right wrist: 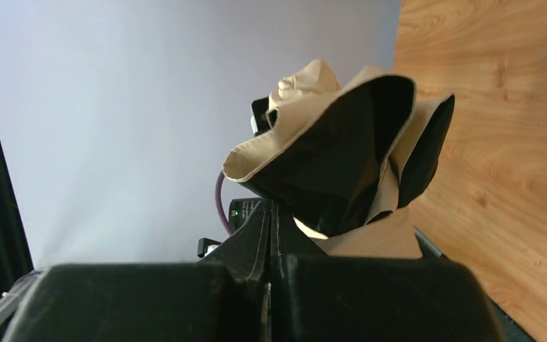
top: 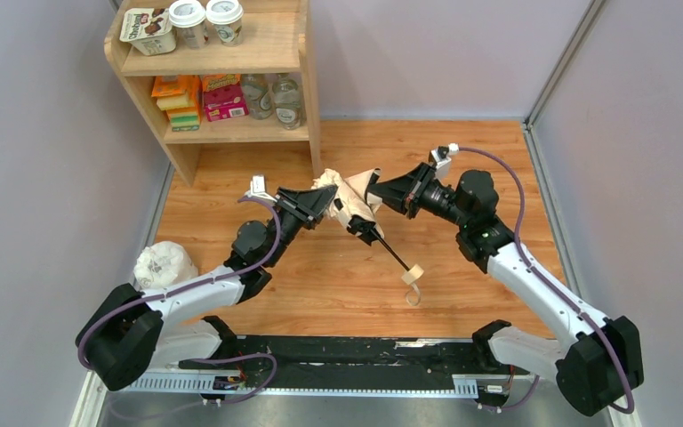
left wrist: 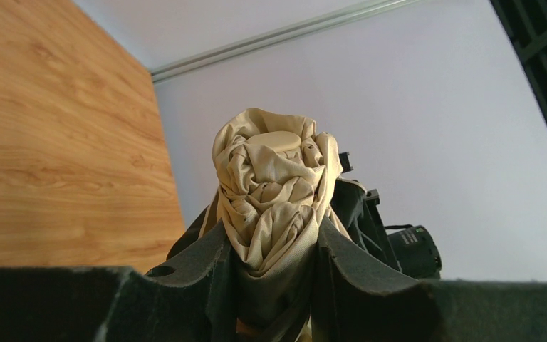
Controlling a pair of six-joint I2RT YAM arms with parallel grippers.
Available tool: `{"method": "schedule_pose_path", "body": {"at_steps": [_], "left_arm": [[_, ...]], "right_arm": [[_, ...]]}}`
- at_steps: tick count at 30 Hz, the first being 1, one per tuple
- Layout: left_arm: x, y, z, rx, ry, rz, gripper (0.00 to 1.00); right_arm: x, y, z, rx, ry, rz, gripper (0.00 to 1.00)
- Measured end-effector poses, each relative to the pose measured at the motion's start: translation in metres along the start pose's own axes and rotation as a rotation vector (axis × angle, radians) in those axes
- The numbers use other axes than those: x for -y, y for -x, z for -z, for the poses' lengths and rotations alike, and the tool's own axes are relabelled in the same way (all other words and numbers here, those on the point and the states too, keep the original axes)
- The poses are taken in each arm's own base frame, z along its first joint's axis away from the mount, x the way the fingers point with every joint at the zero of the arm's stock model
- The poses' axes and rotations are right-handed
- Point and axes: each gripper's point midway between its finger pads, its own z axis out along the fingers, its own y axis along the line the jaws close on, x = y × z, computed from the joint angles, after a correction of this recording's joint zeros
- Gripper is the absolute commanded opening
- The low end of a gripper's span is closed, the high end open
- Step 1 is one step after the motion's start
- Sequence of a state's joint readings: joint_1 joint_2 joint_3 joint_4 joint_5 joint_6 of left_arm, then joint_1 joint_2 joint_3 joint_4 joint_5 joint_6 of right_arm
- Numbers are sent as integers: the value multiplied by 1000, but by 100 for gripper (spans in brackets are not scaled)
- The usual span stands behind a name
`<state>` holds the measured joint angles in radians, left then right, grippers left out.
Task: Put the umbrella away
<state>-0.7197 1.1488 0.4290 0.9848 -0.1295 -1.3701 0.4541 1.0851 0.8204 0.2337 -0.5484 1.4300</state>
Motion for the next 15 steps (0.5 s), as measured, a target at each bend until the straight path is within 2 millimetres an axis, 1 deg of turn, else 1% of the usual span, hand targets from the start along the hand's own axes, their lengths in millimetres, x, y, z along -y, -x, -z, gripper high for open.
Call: {"method": "schedule_pose_path", "body": {"at_steps": [3, 5, 8, 10, 15], "left_arm": [[-16, -2, 0, -4, 59, -15, 0], [-29, -5, 1, -12, 106, -22, 0], [-46, -7, 2, -21, 170, -33, 0], [-55, -9, 3, -27, 211, -38, 0], [-64, -11, 0, -33, 266, -63, 0]], "right_arm": [[20, -10, -1, -16, -38, -79, 0], [29, -15, -2, -23, -53, -107, 0], [49, -25, -2, -28, -93, -160, 0], [55, -28, -2, -29, -108, -169, 0], [67, -26, -11, -29, -125, -176, 0]]}}
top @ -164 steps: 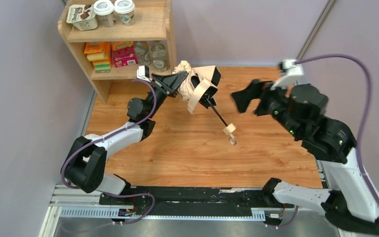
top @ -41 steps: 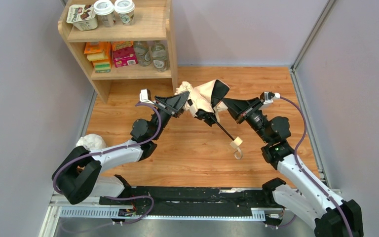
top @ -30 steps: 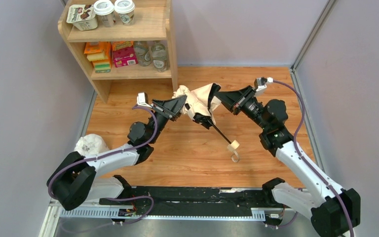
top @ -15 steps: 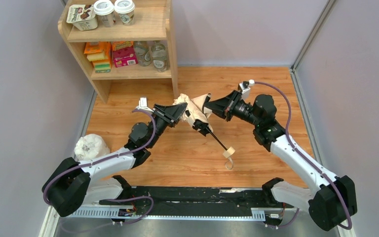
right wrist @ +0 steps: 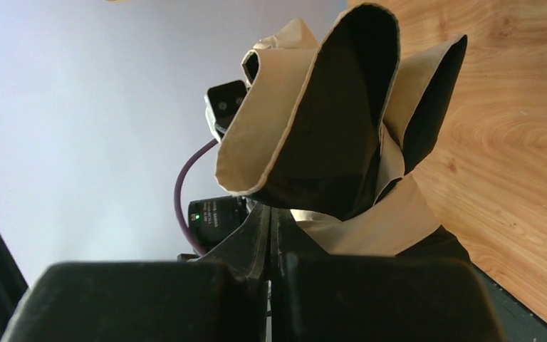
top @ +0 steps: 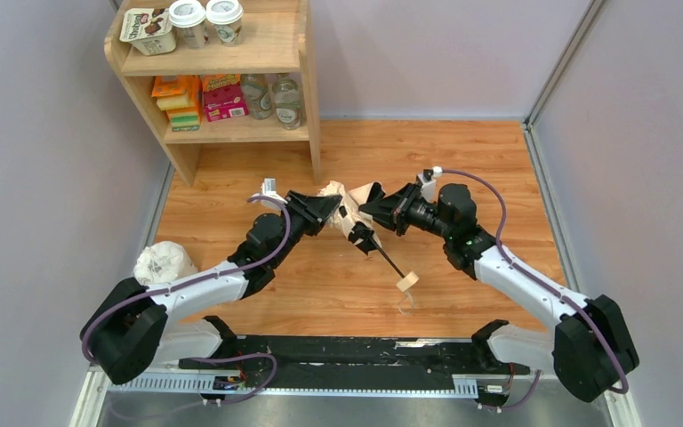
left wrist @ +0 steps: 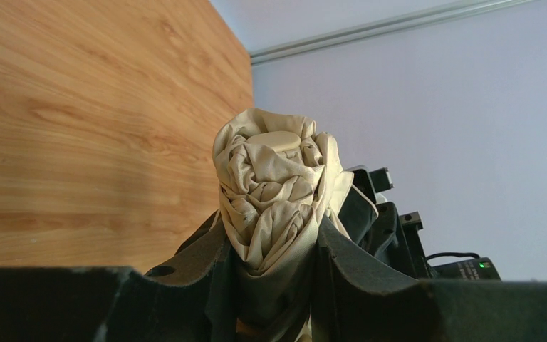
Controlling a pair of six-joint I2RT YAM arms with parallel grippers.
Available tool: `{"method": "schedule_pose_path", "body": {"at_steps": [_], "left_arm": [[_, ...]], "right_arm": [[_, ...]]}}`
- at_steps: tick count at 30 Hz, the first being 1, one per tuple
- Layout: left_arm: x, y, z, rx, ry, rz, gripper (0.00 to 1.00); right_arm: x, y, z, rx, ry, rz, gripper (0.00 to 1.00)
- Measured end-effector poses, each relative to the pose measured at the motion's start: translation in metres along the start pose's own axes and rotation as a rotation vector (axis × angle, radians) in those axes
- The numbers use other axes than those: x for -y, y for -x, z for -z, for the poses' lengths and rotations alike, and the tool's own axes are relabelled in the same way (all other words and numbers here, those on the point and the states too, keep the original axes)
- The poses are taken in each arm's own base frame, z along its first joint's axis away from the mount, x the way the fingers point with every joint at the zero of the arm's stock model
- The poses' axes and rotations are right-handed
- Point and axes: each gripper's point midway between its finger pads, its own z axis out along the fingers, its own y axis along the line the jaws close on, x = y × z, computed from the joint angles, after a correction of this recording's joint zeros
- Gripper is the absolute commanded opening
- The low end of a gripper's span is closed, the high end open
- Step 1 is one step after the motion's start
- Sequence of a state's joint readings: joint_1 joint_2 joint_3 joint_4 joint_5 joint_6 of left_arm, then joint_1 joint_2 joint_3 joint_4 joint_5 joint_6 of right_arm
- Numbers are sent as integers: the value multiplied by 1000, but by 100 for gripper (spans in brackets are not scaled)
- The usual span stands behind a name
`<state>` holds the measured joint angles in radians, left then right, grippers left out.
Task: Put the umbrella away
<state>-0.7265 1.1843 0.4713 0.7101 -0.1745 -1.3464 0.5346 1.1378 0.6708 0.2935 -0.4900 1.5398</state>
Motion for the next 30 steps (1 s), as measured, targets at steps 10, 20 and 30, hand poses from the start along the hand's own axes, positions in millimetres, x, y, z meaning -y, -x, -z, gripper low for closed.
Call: {"method": "schedule_pose_path", "body": {"at_steps": [10, 20, 30], "left_arm": [[-44, -7, -5, -9, 141, -45, 0], [-99, -19, -1, -30, 256, -103, 0], [-165, -32, 4, -29, 433, -170, 0]], "right_arm": [[43, 13, -24, 0, -102, -31, 0], [97, 21, -39, -2, -172, -73, 0], [150, 12, -58, -37, -234, -75, 0]]}}
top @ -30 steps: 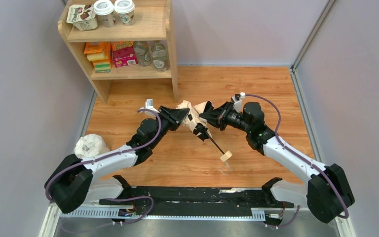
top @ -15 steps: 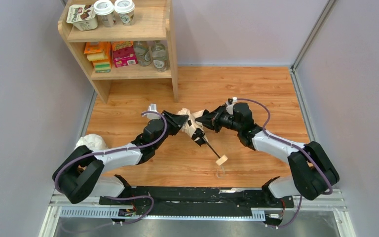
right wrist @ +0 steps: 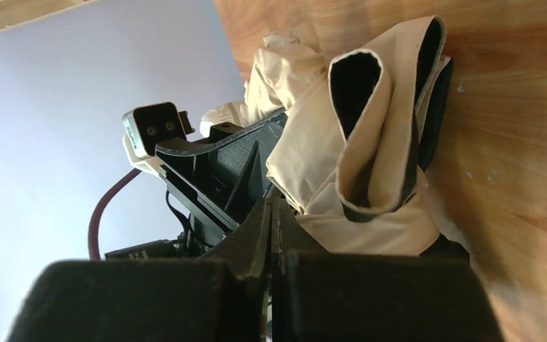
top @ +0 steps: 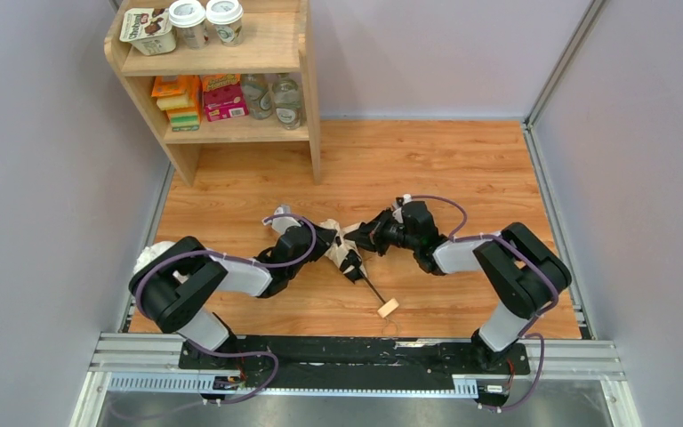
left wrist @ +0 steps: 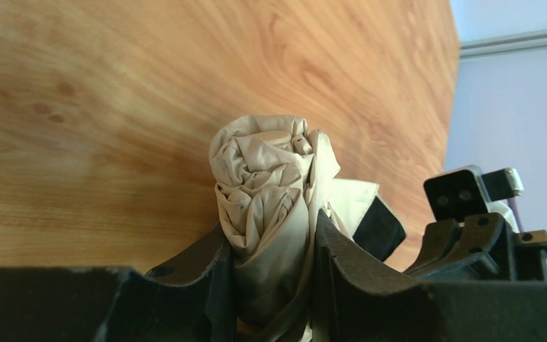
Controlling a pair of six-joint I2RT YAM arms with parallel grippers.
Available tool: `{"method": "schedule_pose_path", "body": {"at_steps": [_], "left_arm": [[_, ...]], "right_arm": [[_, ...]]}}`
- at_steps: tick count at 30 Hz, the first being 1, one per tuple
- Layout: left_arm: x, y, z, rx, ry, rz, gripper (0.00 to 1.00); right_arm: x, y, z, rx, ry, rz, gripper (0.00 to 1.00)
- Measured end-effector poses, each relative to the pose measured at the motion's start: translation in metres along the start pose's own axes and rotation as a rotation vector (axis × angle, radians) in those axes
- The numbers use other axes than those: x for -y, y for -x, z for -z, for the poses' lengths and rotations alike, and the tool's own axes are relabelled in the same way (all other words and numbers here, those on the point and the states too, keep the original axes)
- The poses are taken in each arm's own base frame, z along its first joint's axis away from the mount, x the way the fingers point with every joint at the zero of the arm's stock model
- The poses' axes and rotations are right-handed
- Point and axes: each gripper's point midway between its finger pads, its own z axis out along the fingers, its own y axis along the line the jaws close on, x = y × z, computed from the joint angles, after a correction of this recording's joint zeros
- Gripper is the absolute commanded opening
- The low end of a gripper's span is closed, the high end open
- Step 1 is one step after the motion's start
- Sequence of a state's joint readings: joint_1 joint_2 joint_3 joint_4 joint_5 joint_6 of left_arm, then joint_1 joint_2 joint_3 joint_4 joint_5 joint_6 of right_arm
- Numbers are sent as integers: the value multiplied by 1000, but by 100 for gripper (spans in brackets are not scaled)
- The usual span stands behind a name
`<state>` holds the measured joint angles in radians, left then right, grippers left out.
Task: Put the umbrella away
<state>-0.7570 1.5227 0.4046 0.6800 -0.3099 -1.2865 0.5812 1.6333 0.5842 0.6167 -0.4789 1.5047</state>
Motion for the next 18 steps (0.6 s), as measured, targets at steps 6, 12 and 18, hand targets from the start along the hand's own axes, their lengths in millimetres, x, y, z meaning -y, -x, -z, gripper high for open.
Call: {"method": "schedule_pose_path", "body": {"at_steps": [6, 12, 18], "left_arm": [[-22, -10, -4, 23, 85, -17, 0], [-24, -13, -11, 53, 112, -20, 0], [-26, -12, -14, 73, 108, 9, 0]], "right_arm": [[17, -11, -17, -33, -4, 17, 0], [15, -17, -21, -32, 13, 34, 0], [18, -19, -24, -17, 18, 33, 0]]}}
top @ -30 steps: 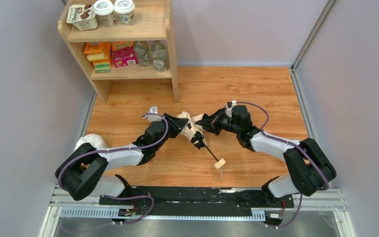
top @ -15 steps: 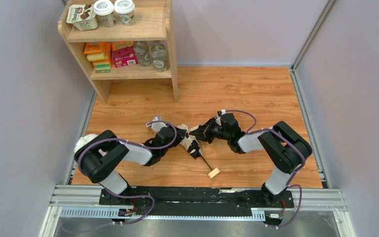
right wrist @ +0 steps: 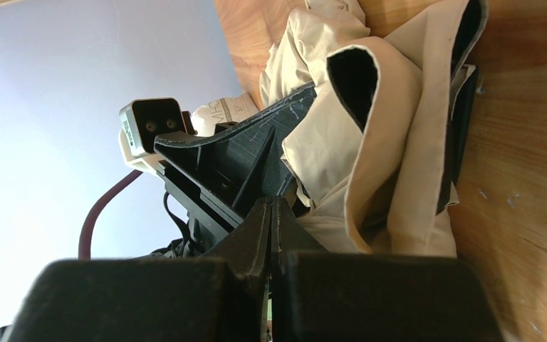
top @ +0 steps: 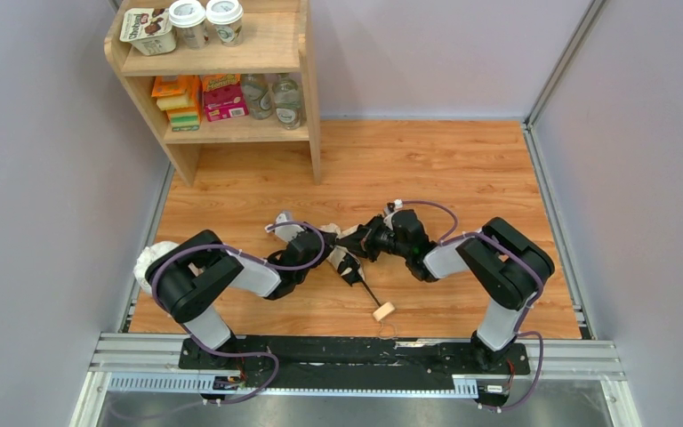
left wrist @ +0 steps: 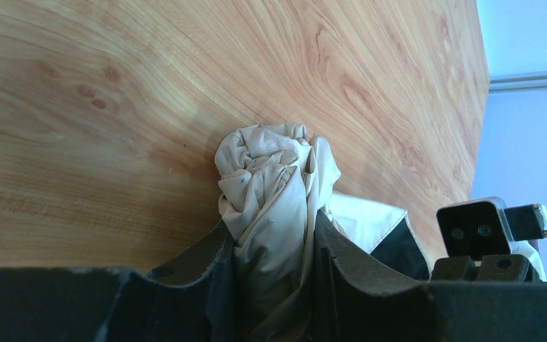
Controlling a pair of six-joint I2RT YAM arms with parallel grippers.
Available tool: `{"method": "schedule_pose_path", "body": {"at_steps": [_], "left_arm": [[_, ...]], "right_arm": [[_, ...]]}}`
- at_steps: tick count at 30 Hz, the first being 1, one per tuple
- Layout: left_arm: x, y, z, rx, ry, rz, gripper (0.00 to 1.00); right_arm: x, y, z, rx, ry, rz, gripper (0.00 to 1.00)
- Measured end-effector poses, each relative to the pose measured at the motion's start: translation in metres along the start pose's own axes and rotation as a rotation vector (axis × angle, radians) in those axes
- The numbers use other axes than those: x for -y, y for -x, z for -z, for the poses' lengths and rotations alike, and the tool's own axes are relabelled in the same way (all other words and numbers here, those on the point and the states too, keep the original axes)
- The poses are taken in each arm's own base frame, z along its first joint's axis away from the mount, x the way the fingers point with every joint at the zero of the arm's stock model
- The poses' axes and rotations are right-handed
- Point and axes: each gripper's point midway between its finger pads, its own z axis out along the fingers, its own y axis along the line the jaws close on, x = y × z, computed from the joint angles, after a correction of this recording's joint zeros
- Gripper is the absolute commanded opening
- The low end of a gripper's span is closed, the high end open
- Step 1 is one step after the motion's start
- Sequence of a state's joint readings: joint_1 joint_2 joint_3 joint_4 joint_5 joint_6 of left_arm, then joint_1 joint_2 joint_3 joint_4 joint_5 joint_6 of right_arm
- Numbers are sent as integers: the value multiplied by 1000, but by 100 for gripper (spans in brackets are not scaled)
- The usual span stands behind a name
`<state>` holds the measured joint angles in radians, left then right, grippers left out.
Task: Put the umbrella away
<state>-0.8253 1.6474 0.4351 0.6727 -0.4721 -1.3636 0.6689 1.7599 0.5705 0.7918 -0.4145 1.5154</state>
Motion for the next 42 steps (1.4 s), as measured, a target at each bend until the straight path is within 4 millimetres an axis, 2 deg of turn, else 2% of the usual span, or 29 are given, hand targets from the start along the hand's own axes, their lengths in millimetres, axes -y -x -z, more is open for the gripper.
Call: {"method": "schedule_pose_path", "body": {"at_steps": [12, 14, 17, 24, 34, 42], "left_arm": [[-6, 2, 5, 22, -57, 43, 0], [-5, 2, 5, 25, -74, 57, 0], [-3, -1, 6, 12, -90, 61, 0], [-2, -5, 7, -13, -94, 58, 0], [-3, -3, 6, -58, -99, 59, 0], [-6, 0, 10, -83, -111, 108, 0]], "right_arm": [[11, -3, -8, -16, 26, 52, 0], [16, -3, -8, -10, 2, 111, 0], [31, -15, -7, -47, -59, 183, 0], [37, -27, -2, -76, -108, 350, 0], [42, -30, -13, -73, -139, 663, 0], [49, -37, -34, 68, -180, 929, 0]]}}
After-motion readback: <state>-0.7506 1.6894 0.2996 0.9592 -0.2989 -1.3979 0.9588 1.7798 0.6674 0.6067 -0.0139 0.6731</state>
